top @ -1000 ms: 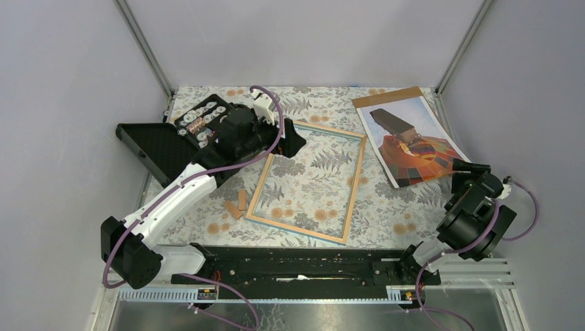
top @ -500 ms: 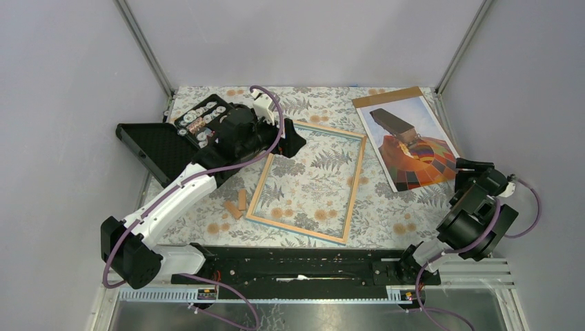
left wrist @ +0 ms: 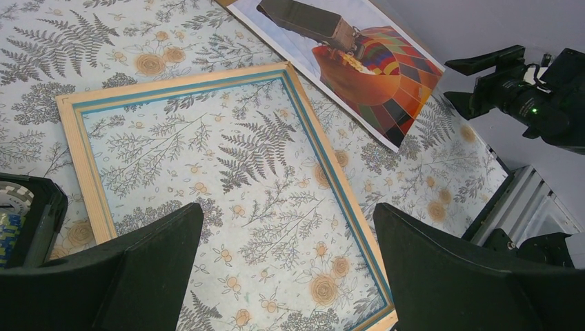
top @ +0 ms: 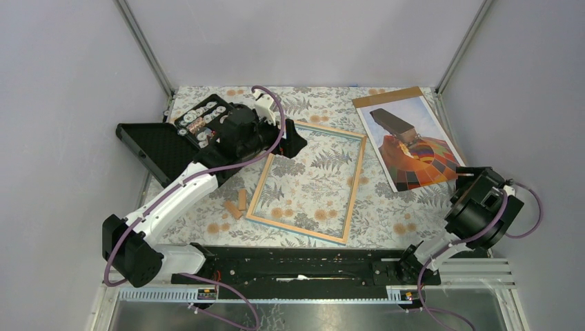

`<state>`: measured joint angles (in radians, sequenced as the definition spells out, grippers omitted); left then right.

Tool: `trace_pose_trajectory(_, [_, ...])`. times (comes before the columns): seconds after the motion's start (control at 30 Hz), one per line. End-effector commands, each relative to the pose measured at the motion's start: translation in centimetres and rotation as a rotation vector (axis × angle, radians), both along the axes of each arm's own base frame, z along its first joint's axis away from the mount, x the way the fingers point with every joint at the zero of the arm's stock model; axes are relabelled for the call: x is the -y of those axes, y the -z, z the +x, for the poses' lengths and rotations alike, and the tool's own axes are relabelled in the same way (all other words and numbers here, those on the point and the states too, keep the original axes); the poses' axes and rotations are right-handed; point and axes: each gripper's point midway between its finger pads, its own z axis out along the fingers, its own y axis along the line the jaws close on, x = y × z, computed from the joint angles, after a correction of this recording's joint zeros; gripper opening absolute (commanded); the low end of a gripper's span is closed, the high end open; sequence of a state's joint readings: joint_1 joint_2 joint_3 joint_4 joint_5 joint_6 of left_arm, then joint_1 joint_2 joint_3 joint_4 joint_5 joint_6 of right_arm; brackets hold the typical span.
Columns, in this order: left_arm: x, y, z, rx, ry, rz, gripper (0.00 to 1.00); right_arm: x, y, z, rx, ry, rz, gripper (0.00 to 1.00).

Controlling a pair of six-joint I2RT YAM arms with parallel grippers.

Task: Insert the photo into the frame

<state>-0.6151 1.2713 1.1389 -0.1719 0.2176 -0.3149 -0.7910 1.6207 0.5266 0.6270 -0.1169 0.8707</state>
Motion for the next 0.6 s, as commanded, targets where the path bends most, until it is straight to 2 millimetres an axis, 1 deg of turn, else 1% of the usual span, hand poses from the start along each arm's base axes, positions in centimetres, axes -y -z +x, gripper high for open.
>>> trace_pose_trajectory(0.0, [0.6, -2.9, 0.1, 0.061, 0.016, -0.054, 0.99, 0.6, 0.1, 1.8, 0.081, -0.028, 0.002, 0.78])
trace_pose_trajectory(0.1, [0.6, -2.7, 0.2, 0.061, 0.012, -0.049, 0.99, 0.6, -0.2, 3.2, 0.135, -0.061, 0.023, 0.74])
trace_pose_trajectory(0.2, [0.7, -2.5, 0.3, 0.054, 0.013, -0.044, 0.99, 0.7, -0.6, 4.0, 0.170, -0.072, 0.039, 0.69])
trace_pose_trajectory(0.3, [0.7, -2.4, 0.4, 0.055, 0.013, -0.042, 0.99, 0.6, -1.3, 4.4, 0.202, -0.085, 0.035, 0.57])
trace_pose_trajectory(0.37, [0.7, -2.3, 0.4, 0.053, 0.010, -0.038, 0.99, 0.4, -2.0, 4.4, 0.221, -0.090, 0.030, 0.45])
trace_pose_trajectory(0.43, [0.7, -2.3, 0.5, 0.055, 0.009, -0.038, 0.99, 0.2, -2.8, 4.2, 0.236, -0.092, 0.014, 0.29])
trace_pose_trajectory(0.53, [0.7, -2.4, 0.4, 0.055, 0.009, -0.038, 0.99, 0.1, -3.9, 4.2, 0.246, -0.104, -0.011, 0.11])
trace_pose_trajectory(0.57, [0.6, -2.4, 0.4, 0.055, 0.008, -0.038, 0.99, 0.0, -4.3, 4.2, 0.250, -0.113, -0.015, 0.03])
